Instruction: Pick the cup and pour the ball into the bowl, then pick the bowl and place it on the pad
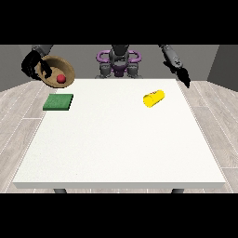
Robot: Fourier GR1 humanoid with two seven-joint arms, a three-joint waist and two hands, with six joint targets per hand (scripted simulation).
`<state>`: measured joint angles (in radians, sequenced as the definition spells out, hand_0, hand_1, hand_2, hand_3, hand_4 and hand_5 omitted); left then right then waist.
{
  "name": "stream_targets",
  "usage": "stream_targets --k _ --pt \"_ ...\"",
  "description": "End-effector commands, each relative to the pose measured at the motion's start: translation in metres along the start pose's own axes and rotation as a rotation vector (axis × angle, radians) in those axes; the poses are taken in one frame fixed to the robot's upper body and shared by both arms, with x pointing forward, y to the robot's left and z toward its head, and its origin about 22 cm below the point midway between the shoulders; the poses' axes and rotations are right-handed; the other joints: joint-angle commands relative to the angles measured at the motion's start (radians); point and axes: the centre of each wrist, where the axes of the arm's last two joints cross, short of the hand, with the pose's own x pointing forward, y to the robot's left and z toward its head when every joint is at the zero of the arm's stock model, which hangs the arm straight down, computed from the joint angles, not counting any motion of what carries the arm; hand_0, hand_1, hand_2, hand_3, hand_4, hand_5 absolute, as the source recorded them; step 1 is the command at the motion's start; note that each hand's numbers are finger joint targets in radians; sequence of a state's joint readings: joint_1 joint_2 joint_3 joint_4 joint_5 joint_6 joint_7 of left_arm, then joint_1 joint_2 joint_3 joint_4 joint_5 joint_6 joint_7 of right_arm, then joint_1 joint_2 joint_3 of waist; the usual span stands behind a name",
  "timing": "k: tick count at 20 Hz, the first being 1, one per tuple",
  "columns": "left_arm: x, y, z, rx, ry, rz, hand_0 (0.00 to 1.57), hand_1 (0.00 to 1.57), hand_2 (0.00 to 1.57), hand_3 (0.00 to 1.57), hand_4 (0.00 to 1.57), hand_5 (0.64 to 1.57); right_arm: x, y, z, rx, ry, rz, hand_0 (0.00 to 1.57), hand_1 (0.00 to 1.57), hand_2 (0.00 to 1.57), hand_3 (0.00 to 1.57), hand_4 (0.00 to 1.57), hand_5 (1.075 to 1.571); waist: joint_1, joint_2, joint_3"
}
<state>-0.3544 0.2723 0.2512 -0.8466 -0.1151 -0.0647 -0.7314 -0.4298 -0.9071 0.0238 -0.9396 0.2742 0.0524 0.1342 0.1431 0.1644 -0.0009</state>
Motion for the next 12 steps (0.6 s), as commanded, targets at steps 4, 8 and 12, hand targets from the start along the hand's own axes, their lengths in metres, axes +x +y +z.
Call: stream_targets --k 4,8,12 --pt "0.031 0.054 -0.029 0.027 -0.160 0.050 0.00 0.00 0.00 0.00 0.77 1.193 -0.039 0.017 -0.008 -0.152 0.056 -0.113 1.57 1.57 1.57 1.57 1.42 1.564 0.073 0.130 0.0030" --pt "0.052 0.088 -0.037 0.085 -0.242 0.053 0.00 0.00 0.00 0.00 0.88 1.173 -0.063 0.032 -0.007 -0.229 0.027 -0.231 1.57 1.57 1.57 1.57 1.32 1.553 0.047 0.231 0.0046" --pt "0.046 0.101 -0.017 0.139 -0.269 0.042 0.00 0.00 0.00 0.00 0.89 1.192 -0.063 0.049 -0.012 -0.232 0.087 -0.460 1.57 1.57 1.57 1.50 1.00 1.451 0.041 0.257 0.0042"
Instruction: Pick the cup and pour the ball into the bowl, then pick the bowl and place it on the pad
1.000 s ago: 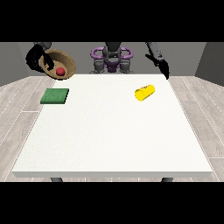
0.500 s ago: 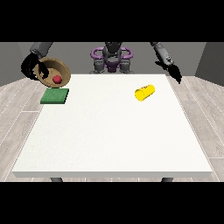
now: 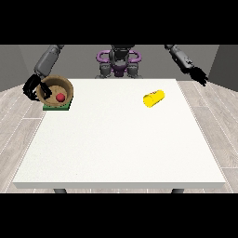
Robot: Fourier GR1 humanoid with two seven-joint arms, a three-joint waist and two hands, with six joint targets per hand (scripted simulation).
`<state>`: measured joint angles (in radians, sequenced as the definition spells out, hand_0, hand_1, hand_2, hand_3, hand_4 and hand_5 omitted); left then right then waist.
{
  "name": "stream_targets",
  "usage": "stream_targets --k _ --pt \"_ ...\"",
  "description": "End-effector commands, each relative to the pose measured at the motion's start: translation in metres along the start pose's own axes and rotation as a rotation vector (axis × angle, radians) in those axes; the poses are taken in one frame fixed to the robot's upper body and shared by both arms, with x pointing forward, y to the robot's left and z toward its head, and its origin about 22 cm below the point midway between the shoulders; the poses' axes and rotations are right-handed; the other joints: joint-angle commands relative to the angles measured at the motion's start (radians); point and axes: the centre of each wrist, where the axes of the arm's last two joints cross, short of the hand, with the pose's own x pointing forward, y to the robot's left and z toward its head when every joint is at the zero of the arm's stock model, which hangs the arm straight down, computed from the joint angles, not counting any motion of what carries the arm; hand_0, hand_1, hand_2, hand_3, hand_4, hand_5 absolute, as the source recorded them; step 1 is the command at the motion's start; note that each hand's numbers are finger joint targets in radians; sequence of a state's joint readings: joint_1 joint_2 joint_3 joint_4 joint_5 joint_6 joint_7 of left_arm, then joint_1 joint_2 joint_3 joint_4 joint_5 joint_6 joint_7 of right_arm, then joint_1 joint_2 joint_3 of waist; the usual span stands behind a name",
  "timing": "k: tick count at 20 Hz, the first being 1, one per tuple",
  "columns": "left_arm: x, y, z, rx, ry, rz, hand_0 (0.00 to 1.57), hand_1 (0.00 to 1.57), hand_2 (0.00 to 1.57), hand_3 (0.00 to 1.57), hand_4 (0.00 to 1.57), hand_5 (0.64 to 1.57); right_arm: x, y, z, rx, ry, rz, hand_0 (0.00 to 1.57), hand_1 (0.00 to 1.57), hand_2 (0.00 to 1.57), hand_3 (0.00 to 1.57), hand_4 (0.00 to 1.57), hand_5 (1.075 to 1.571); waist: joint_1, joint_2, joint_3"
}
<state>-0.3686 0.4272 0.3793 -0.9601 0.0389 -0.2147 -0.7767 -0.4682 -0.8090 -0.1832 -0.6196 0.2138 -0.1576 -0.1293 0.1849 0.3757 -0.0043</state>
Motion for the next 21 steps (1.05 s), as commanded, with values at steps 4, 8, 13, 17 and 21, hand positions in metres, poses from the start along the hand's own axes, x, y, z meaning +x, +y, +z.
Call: stream_targets --k 4,8,13,17,21 --pt "0.009 0.035 0.009 0.050 -0.027 -0.002 0.00 0.00 0.00 0.00 0.86 1.168 -0.004 0.028 -0.002 0.037 0.100 -0.376 1.57 1.57 1.57 1.26 0.64 1.378 -0.018 0.024 0.0068" --pt "0.003 0.015 0.020 0.077 -0.013 0.001 0.00 0.00 0.00 0.00 0.86 1.185 0.003 -0.025 -0.018 -0.026 0.141 -0.468 0.97 0.97 0.83 0.78 0.11 1.383 -0.054 0.026 0.0063" --pt "0.018 0.056 0.028 0.094 -0.015 -0.006 0.00 0.00 0.00 0.00 0.87 1.167 -0.002 -0.045 -0.019 -0.066 0.140 -0.502 0.00 0.00 0.54 0.00 0.00 1.254 -0.043 0.015 0.0055" --pt "0.028 0.056 0.019 0.089 -0.046 0.022 0.00 0.00 0.00 0.00 0.88 1.213 0.006 -0.071 -0.024 -0.069 0.107 -0.547 0.00 0.00 0.46 0.05 0.00 1.293 -0.056 0.032 0.0060" --pt "0.004 0.042 0.031 0.084 0.097 0.002 0.00 0.00 0.00 0.00 0.88 1.213 0.044 -0.018 -0.032 0.099 -0.036 -0.654 0.00 0.00 0.10 0.37 0.50 1.371 -0.082 -0.107 0.0032"
